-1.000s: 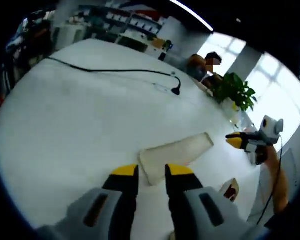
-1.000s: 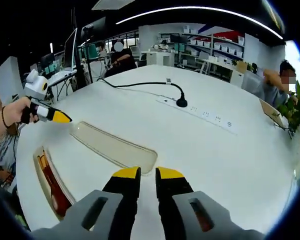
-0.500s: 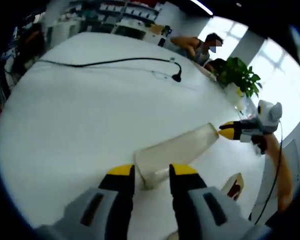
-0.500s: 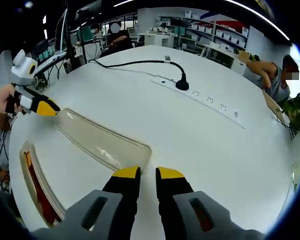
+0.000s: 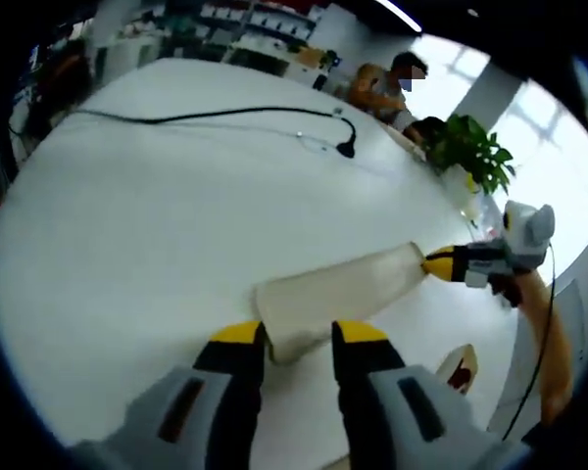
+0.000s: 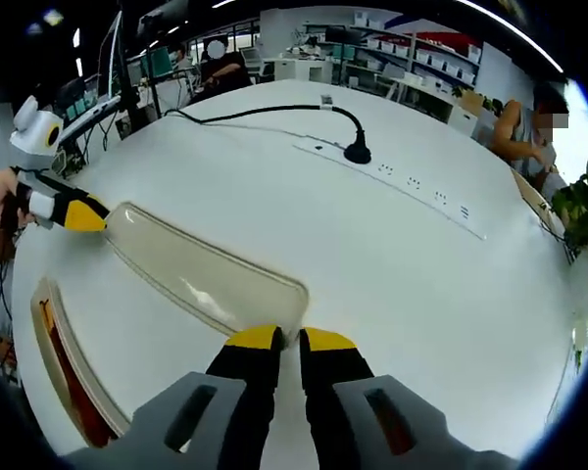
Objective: Arrange the utensils inside the cutlery case until each visible utensil rests in its matching compartment.
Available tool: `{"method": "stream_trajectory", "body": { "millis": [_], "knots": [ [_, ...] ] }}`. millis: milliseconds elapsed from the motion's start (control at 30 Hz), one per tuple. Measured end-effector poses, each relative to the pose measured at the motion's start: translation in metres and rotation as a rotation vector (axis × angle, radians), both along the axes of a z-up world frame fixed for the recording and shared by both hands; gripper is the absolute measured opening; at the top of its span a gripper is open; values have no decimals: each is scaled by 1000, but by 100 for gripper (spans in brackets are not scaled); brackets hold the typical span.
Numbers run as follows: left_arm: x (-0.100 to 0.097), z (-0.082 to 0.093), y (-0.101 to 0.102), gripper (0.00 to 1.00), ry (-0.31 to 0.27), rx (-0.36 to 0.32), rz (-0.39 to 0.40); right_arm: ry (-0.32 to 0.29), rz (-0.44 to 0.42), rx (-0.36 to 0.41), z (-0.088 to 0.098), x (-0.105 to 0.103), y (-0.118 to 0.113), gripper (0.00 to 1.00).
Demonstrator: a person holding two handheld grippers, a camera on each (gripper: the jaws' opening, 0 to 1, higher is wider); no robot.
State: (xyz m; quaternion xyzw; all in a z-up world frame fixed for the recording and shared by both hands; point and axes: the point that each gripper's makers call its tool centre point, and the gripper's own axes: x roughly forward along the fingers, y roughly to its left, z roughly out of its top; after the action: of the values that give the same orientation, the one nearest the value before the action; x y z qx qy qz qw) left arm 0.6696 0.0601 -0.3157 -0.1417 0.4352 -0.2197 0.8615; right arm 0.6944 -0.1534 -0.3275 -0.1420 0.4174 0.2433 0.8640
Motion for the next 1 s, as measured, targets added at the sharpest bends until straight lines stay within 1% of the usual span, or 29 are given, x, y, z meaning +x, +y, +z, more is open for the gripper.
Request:
{"method": "stream_trajectory", "body": {
  "millis": [33, 100, 167, 200, 267, 300, 367, 400, 500, 567, 600, 633, 700, 767, 800, 833, 900, 933, 1000],
  "knots": [
    [0, 0, 0, 28, 1, -8, 9, 0, -11, -23, 0, -1, -3, 5],
    [2, 0, 1, 28, 9, -46, 27, 3, -24, -30, 0, 0, -3, 4],
    [5, 3, 0, 29, 17, -106, 52, 6, -30, -29, -1, 1, -4, 4],
    [5, 2, 2, 29, 21, -119, 57, 5, -27, -25, -1, 1, -4, 4],
    [7, 4, 3, 29, 38, -186, 93, 5, -30, -18, -1, 1, -5, 4],
    [9, 6, 3, 29, 34, -210, 100, 4, -29, -17, -1, 1, -5, 4],
    [4, 7, 4, 29, 25, -214, 87, 3, -30, -14, -1, 3, -5, 4],
    [3, 8, 4, 28, 25, -228, 84, 1, -27, -11, 0, 3, -5, 4],
    [3, 18, 2, 27, 37, -323, 93, 1, -24, -6, 0, 4, -6, 4],
    [3, 26, 0, 23, 51, -403, 101, 1, -23, -5, 0, 4, -6, 3],
    [3, 29, 0, 23, 51, -418, 103, 2, -20, -3, 0, 5, -6, 3],
    [4, 30, 1, 22, 49, -409, 105, 2, -17, 0, 0, 5, -6, 3],
    [3, 34, -3, 23, 30, -397, 101, 1, -15, 5, 0, 5, -6, 3],
    [2, 35, -6, 23, 28, -391, 90, 1, -13, 3, 0, 5, -7, 3],
    [1, 36, -8, 23, 33, -403, 82, 1, -10, -1, 1, 5, -7, 3],
    [0, 40, -12, 23, 47, -441, 75, 1, -7, -4, 1, 5, -7, 3],
    [-5, 43, -19, 21, 55, -471, 58, -2, -2, -5, 1, 5, -8, 3],
    [-5, 43, -22, 19, 67, -478, 53, -4, 2, -6, 1, 4, -8, 3],
    [-2, 44, -25, 16, 67, -485, 53, -11, 11, -7, 2, 4, -7, 3]
  ]
}}
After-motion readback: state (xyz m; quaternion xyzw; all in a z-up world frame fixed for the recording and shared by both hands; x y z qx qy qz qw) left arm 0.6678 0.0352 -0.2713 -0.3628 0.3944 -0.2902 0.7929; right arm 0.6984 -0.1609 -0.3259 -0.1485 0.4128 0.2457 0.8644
